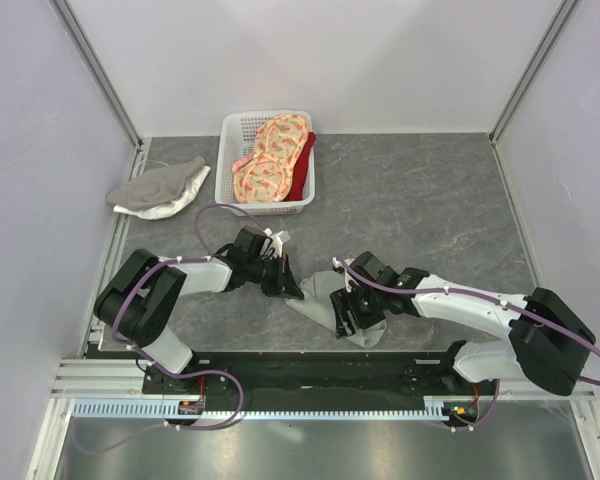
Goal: Fold the napkin, place the utensils inside, and roll it up
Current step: Roll the napkin with the utensil
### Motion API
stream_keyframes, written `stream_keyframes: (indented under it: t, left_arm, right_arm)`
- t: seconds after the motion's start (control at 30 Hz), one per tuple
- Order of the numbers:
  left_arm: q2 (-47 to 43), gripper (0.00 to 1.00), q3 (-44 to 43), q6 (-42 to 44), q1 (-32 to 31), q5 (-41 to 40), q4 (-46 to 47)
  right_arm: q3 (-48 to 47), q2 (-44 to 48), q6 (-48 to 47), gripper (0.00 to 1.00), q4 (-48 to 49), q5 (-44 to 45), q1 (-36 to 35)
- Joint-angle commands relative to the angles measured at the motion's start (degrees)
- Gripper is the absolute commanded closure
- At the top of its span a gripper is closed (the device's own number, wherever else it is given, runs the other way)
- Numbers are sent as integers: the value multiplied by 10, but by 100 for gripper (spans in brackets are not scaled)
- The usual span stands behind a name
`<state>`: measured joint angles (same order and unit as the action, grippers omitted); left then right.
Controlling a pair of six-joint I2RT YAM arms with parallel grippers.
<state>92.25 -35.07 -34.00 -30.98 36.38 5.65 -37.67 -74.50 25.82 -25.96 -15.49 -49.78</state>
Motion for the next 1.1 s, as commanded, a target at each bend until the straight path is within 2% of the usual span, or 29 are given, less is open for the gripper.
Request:
stream_keyframes:
  t: [0.0, 0.03, 0.13, 0.33, 0.4, 0.43, 0.53, 0.6, 0.8, 1.07]
  left_arm:
    - [1, 95, 0, 23, -5, -46, -53]
    - [0, 95, 0, 23, -4, -48, -53]
    - [-3, 95, -3, 21, -4, -49, -53]
    - [-15, 91, -13, 22, -4, -50, -53]
    - [-15, 91, -14, 23, -4, -48, -53]
    - [-13, 91, -15, 23, -4, -46, -53]
    - [-8, 92, -12, 26, -4, -38, -53]
    - [-11, 92, -11, 29, -4, -35, -53]
    - [-19, 93, -10, 34, -7, -41, -69]
    - [-41, 94, -4, 38, -9, -73, -87]
  right_arm:
    - [29, 30, 65, 38, -14, 25, -2]
    - [38, 34, 73, 46, -15, 26, -2]
    - [61, 53, 81, 53, -3, 23, -2]
    - [106, 52, 99, 57, 36, 6, -2]
    - [113, 55, 107, 54, 40, 5, -3]
    - [111, 69, 111, 43, 41, 8, -2]
    - [96, 107, 123, 21, 41, 21, -2]
    - [81, 119, 130, 14, 41, 23, -2]
    - [35, 100, 123, 8, 41, 51, 16]
    - [-6, 5, 77, 7, 95, 74, 75]
